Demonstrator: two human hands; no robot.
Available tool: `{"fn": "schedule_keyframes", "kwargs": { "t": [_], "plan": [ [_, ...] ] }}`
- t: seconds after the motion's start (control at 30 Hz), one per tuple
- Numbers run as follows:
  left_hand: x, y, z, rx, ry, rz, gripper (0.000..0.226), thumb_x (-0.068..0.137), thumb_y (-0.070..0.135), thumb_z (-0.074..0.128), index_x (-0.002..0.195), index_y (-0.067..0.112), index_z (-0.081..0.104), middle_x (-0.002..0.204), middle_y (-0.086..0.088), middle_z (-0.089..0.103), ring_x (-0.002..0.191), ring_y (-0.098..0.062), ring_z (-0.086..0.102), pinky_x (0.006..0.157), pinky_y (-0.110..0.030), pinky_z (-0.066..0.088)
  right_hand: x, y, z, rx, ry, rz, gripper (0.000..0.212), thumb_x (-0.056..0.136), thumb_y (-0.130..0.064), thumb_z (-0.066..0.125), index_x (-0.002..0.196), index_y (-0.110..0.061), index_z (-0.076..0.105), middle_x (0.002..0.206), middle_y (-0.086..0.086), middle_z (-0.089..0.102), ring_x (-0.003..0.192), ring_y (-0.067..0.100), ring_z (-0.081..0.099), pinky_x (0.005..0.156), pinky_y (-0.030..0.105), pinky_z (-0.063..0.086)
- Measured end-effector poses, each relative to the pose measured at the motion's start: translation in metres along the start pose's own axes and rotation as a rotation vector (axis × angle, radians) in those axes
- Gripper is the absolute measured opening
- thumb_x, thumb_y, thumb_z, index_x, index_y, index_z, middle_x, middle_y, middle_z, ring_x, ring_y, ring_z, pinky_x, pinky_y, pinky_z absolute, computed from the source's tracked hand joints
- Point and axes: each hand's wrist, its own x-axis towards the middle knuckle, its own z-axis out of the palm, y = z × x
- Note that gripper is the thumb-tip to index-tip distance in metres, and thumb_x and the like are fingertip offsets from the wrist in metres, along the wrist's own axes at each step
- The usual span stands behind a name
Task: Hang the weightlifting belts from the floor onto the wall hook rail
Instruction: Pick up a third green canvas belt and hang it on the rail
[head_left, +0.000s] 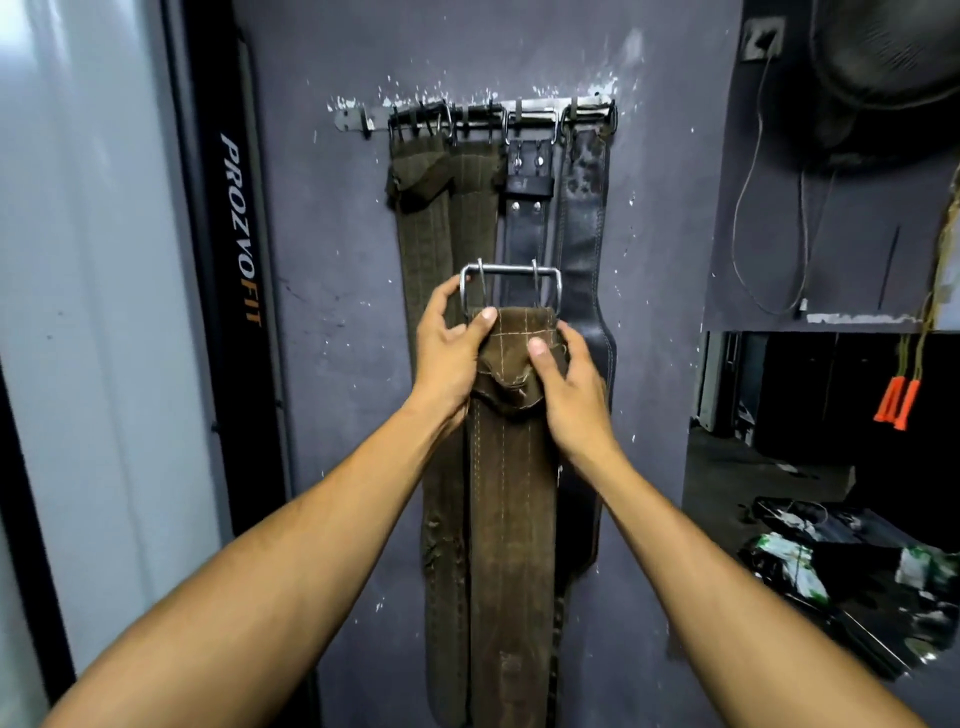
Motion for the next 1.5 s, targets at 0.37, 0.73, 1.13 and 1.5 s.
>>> {"fn": "schedule_keyframes", "kwargs": {
  "t": [0.37,0.73,1.13,1.5],
  "plan": [
    [0.095,0.032,-0.083,0.274,0.008,0.193,0.046,0.103,0.016,0.058,0.123,0.058,0.059,0.109,-0.015,0.079,0.100,-0.028,0.077,0.094,-0.048,0.061,0.119,-0.005,0.109,-0.016,-0.061,-0.331,0.073,0.099,-0.028,0.066,0.162,-0.035,0.030,0.113,-0.039,0.071,0.112,-0.007,0.070,0.096,0.015,0.055],
    [0.302,0.087,-0.154,0.777,0.147,0.463,0.065,0.105,0.037,0.051,0.162,0.021,0.025,0.123,-0.027,0.069,0.119,-0.043,0.063,0.101,-0.044,0.052,0.286,-0.067,0.237,-0.253,0.175,-0.511,0.070,0.100,-0.034,0.064,0.163,-0.029,0.032,0.076,-0.017,0.052,0.085,0.013,0.053,0.085,0.031,0.047],
    [0.397,0.065,-0.186,0.763,0.030,0.428,0.059,0.105,0.030,0.054,0.160,0.025,0.033,0.135,-0.002,0.067,0.127,-0.025,0.063,0.109,-0.024,0.044,0.358,-0.054,0.282,-0.473,0.196,-0.459,0.064,0.103,-0.029,0.061,0.159,-0.013,0.035,0.124,0.019,0.070,0.121,0.038,0.062,0.089,0.030,0.044],
    [0.306,-0.033,-0.210,0.554,0.119,0.193,0.054,0.107,0.048,0.040,0.086,0.005,0.065,0.080,-0.015,0.070,0.082,-0.037,0.066,0.071,-0.041,0.051,0.278,0.025,0.295,-0.266,0.239,-0.299,0.032,0.106,-0.043,0.053,0.106,-0.012,0.060,0.088,0.005,0.069,0.087,0.032,0.068,0.066,0.025,0.034]
  ]
}}
